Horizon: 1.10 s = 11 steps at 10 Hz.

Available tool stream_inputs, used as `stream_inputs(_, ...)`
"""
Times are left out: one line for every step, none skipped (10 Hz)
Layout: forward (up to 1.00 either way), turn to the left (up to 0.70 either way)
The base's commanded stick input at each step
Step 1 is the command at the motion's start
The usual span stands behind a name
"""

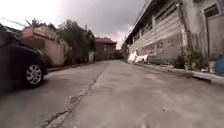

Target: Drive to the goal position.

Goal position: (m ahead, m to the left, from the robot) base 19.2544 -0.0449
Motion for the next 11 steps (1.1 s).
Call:
stream_inputs(1.00,0.00)
stream_inputs(1.00,0.00)
stream_inputs(1.00,0.00)
stream_inputs(1.00,0.00)
stream_inputs(1.00,0.00)
stream_inputs(1.00,0.00)
stream_inputs(1.00,0.00)
stream_inputs(1.00,0.00)
stream_inputs(1.00,0.00)
stream_inputs(1.00,0.00)
stream_inputs(1.00,0.00)
